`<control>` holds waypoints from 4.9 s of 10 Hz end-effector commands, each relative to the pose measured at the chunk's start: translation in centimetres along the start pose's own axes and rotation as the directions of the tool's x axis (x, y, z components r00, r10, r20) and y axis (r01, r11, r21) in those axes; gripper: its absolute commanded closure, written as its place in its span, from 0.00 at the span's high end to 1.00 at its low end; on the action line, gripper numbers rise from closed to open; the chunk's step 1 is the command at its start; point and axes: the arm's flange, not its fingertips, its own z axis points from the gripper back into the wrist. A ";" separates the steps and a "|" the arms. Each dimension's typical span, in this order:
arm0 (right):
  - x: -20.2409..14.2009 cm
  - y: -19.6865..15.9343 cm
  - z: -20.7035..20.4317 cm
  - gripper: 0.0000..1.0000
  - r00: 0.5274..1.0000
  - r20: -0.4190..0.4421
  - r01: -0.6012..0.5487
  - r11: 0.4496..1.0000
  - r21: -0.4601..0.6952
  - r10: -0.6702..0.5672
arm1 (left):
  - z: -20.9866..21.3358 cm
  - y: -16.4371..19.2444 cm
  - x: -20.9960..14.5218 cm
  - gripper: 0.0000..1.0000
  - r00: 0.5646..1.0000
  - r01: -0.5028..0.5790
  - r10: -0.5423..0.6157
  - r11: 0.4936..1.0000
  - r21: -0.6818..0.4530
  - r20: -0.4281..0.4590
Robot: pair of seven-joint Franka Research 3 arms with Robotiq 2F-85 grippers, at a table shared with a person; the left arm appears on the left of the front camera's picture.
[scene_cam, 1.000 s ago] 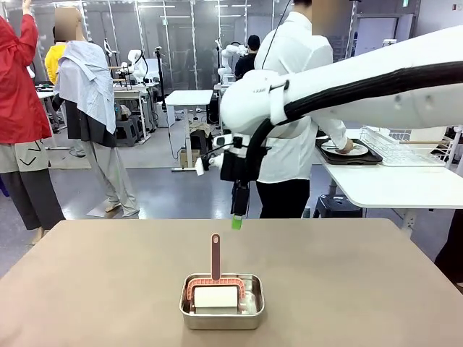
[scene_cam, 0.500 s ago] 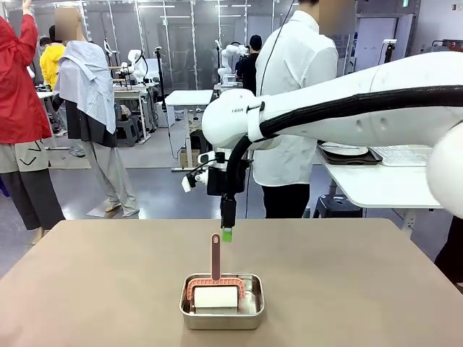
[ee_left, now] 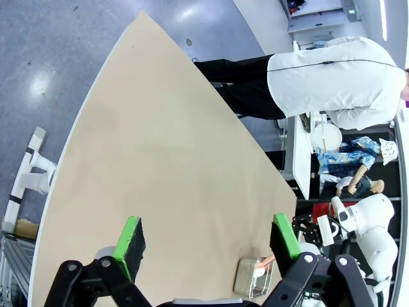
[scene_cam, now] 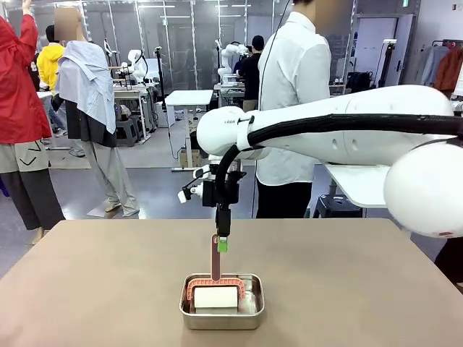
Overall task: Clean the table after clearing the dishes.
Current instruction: When the right (or left) Handle tray is removed, use the right hand (or left hand) to clean the right (or left) side of the table with the Lint Roller.
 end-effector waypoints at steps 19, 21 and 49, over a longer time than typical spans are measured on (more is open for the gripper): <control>3.2 -0.5 -1.2 0.00 0.994 -0.063 0.100 0.979 0.179 -0.090 | 0.2 -0.1 0.1 1.00 1.000 -0.007 0.007 1.000 -0.008 0.009; 1.7 1.1 0.6 0.20 0.984 -0.059 0.173 0.982 0.074 -0.169 | 0.2 -0.1 0.1 1.00 1.000 -0.007 0.007 1.000 -0.008 0.009; -28.7 4.3 -6.8 0.22 -0.182 0.468 0.787 0.157 0.596 -0.865 | 0.2 -0.1 0.1 1.00 1.000 -0.007 0.007 1.000 -0.008 0.009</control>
